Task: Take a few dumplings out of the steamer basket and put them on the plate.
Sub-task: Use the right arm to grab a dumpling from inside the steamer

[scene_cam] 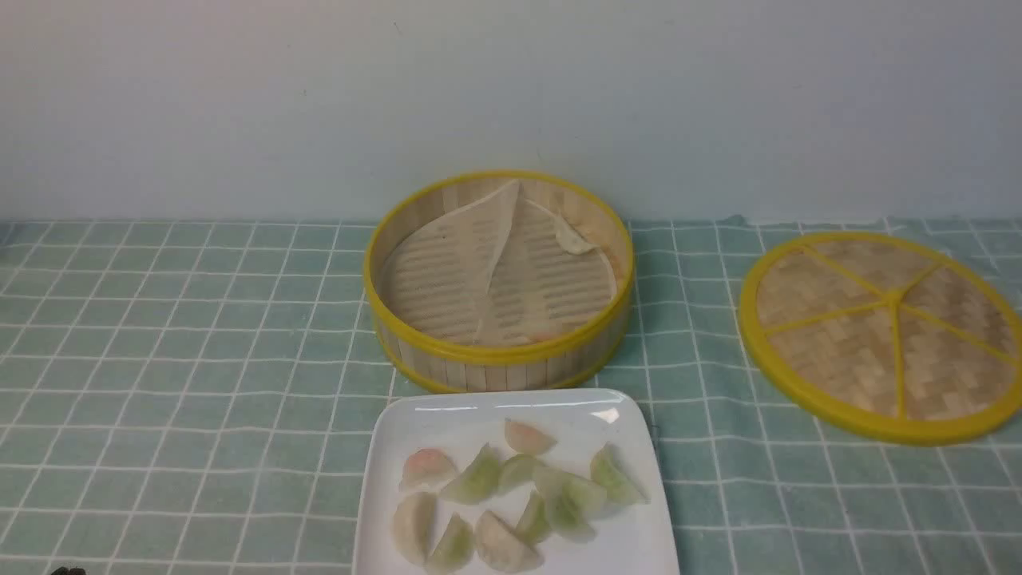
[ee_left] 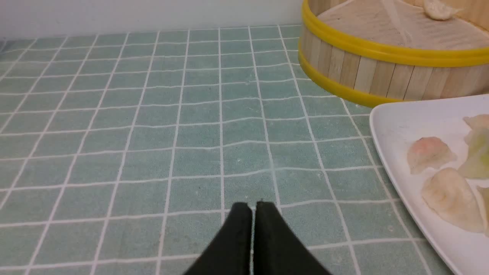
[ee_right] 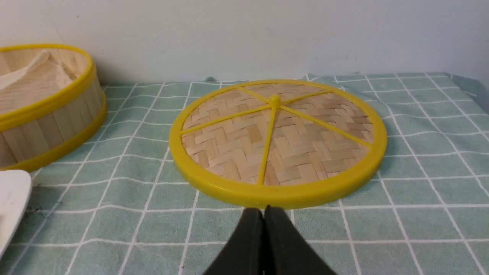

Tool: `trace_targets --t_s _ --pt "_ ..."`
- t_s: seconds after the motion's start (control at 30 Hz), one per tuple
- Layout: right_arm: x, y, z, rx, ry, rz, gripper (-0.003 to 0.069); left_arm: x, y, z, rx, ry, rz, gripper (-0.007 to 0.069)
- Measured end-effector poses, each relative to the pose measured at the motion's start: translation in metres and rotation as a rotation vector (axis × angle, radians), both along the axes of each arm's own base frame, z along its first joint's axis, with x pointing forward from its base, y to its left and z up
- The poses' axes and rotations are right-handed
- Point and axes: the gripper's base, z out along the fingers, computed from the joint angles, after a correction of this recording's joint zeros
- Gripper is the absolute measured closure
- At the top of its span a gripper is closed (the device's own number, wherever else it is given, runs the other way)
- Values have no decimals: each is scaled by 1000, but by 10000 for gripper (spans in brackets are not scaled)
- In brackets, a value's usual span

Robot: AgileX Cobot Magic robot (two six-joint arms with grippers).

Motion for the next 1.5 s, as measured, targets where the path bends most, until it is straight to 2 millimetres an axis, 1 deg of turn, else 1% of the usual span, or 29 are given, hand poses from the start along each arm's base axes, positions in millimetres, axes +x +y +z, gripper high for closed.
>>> trace_targets --t_s 0.43,0.63,0.97,1.03,1.07,1.1,1.17,1.27,1.4,1.5 --pt "0 0 0 -5 0 0 673 0 0 0 0 0 0 631" --pt "0 -2 0 -64 0 -5 673 0 0 0 -1 0 0 631" --pt "1 -1 1 -50 -21 -2 673 0 0 0 -1 1 0 631" --pt "2 2 10 91 -135 8 673 0 0 0 -1 1 0 631" --pt "2 2 12 112 -161 10 673 0 0 0 -1 2 0 631" --pt "2 3 19 224 -243 12 673 0 0 0 -1 2 0 631" --pt "1 2 31 387 -367 9 673 0 0 0 -1 2 0 631" --pt "-1 -2 43 502 -507 2 673 0 0 0 -1 2 0 631" --pt "-4 -5 50 558 -600 -2 673 0 0 0 -1 3 0 631" --pt "-6 -5 56 608 -624 7 673 0 0 0 -1 3 0 631"
